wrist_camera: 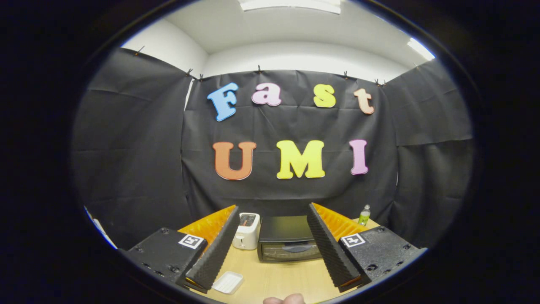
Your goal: Open the toaster oven, put the food inside, and close the toaster oven door.
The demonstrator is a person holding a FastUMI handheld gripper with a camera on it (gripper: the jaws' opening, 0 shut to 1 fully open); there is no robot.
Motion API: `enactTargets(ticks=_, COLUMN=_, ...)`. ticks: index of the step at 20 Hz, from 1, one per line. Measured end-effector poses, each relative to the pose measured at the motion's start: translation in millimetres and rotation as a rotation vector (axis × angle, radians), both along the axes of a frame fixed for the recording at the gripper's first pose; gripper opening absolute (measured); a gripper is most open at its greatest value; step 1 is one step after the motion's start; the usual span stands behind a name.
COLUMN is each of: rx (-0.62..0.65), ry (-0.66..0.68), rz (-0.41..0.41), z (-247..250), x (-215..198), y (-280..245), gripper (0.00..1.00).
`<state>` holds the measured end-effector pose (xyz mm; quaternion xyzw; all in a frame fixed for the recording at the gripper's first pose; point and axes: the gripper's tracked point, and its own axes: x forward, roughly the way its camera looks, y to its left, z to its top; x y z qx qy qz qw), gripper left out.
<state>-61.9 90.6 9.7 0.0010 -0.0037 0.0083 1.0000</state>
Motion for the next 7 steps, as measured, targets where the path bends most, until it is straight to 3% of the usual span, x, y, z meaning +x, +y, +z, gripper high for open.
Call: enactTargets(ticks=7, rx=-0.009, ry=0.016, rz=-0.004, z=11.2, x=6.1, y=2.9, gripper=1.00)
